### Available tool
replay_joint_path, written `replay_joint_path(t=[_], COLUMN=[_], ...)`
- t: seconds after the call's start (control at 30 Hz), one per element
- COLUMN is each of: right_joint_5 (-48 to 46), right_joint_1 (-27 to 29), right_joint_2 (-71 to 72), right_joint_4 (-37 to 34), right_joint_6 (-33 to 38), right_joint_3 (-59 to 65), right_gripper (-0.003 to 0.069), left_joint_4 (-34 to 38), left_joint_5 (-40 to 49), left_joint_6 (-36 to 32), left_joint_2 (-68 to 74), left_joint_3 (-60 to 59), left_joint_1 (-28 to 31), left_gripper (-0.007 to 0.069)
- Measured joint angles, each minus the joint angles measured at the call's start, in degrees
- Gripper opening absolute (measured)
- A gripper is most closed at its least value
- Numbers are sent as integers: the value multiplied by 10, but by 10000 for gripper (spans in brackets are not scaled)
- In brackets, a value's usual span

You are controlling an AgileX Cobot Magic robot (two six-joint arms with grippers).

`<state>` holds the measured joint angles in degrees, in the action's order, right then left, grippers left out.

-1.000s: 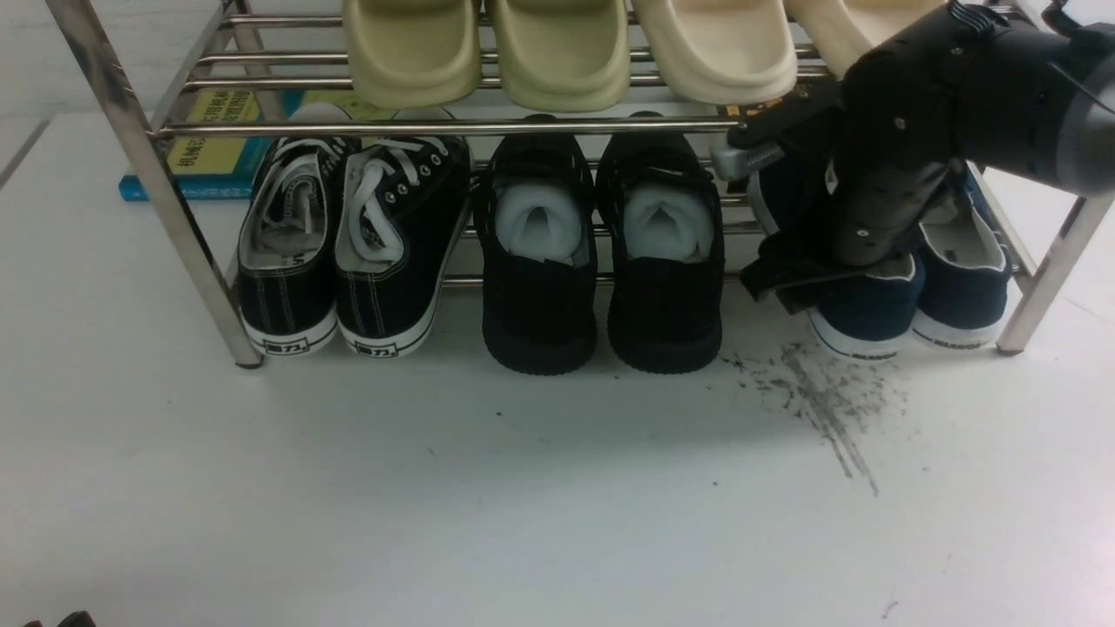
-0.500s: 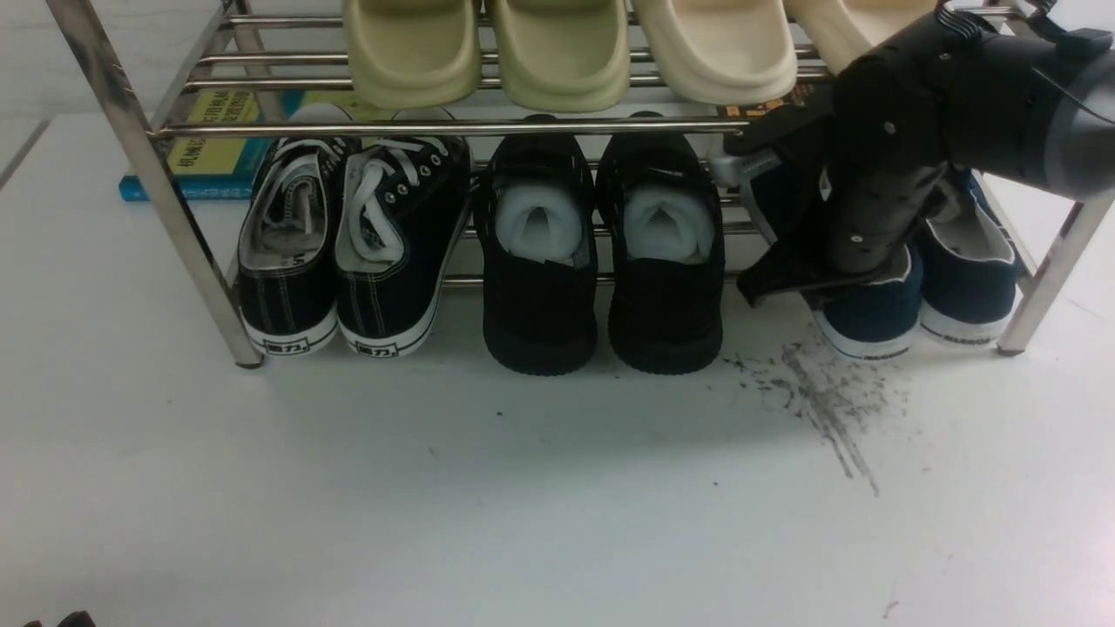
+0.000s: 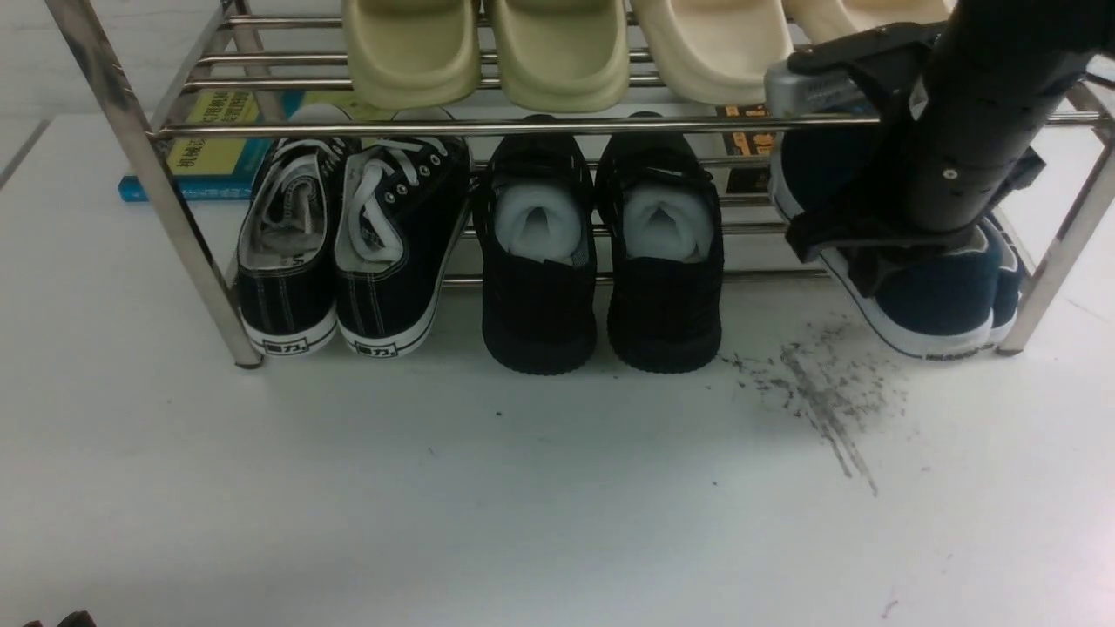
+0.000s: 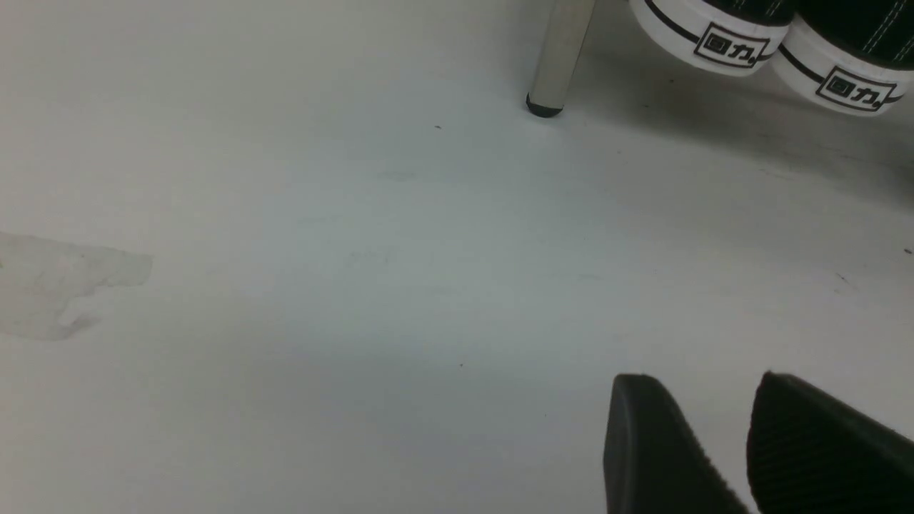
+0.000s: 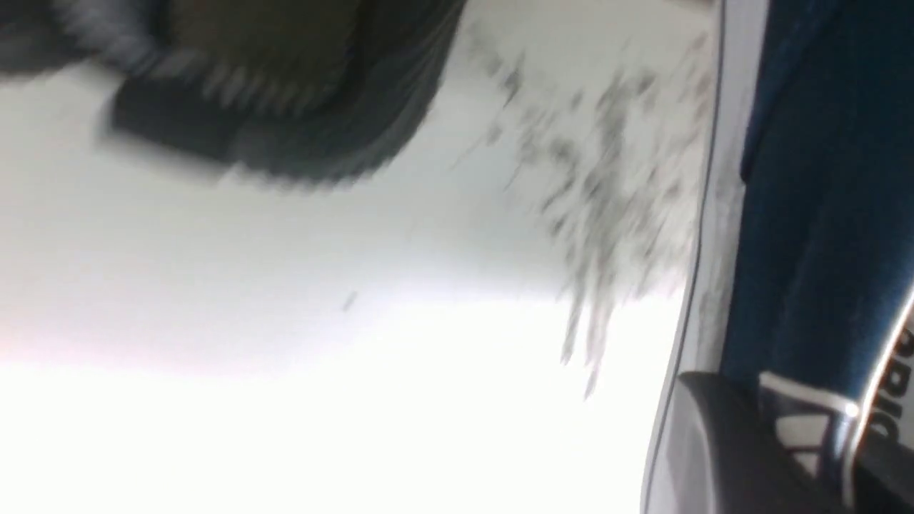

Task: Take the shoes off the shelf with your hand on the white table.

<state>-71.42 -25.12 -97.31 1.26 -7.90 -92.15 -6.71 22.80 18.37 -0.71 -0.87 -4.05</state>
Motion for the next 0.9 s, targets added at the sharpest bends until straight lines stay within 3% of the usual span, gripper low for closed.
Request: replay_joint_path(t=[0.3, 0.63, 0.8, 0.9], right_joint_5=[-11, -9, 7, 55], right_joint_1=[-1, -1, -49, -127], right_joint_2=[84, 261, 325, 326], right_joint_4=[-58, -113, -163, -175], right_joint_6=[16, -9, -30, -69], right_joint_3=[35, 218, 326, 378], right_gripper=[31, 31, 31, 31], left_joint_4=[0, 0, 0, 0], left_joint_5=[0, 0, 0, 0], left_joint_6=[0, 0, 0, 0], left_joint_2=[0, 0, 0, 0], left_joint_3=[0, 0, 0, 0], left_joint_1=[0, 0, 0, 0], left_gripper=[243, 243, 243, 243])
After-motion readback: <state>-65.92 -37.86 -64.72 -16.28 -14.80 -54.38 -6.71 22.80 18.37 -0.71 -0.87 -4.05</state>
